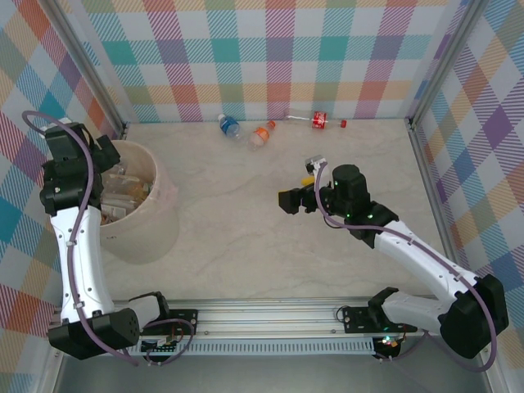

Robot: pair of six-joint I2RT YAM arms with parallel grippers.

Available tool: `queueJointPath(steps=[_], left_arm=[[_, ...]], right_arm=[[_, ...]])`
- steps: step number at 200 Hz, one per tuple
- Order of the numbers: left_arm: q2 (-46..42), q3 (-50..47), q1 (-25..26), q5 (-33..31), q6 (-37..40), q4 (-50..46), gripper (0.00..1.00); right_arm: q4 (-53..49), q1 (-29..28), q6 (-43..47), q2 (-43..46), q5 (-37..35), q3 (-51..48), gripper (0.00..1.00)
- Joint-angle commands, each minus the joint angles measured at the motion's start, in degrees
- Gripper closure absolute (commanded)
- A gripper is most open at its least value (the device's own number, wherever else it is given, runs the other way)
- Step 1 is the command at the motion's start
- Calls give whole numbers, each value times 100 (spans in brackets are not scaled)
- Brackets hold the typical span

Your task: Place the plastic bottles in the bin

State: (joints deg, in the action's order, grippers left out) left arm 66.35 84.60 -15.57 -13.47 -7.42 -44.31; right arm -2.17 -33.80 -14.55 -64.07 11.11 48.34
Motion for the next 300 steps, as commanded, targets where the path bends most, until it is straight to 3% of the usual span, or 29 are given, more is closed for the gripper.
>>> queueJointPath(steps=[1, 21, 67, 98, 120, 152, 197, 247, 271, 300], left_arm=[[45, 33, -69, 882, -845, -351, 3], [81, -243, -76, 1134, -1122, -323, 3], [356, -678, -227, 93, -1539, -681, 2], [622, -666, -232, -92, -1698, -986, 2], [616, -633, -227, 111, -1797, -1079, 2], [369, -437, -202, 927, -1720, -971, 1], [-44, 181, -131, 1401, -1808, -1155, 0], [-307, 125, 748, 2547, -2283, -801, 0], [-320, -272, 1296, 2195, -2284, -563, 0], [-32, -571, 1390, 2227, -2165, -317, 0]], right_arm=[[68, -36, -80, 75, 14, 141, 0], [41, -39, -84, 84, 5, 132, 0], [-72, -39, 47, 155, -46, 100, 0], [-46, -39, 83, 269, -122, -41, 0], [-53, -39, 83, 331, -158, -104, 0], [-72, -39, 127, 396, -220, -149, 0], [-76, -38, -79, 350, -441, -88, 0], [-422, -21, -805, 261, -1232, 113, 0], [-868, 18, -894, 111, -1380, 358, 0], [-1280, 82, -1099, -27, -1623, 536, 0]])
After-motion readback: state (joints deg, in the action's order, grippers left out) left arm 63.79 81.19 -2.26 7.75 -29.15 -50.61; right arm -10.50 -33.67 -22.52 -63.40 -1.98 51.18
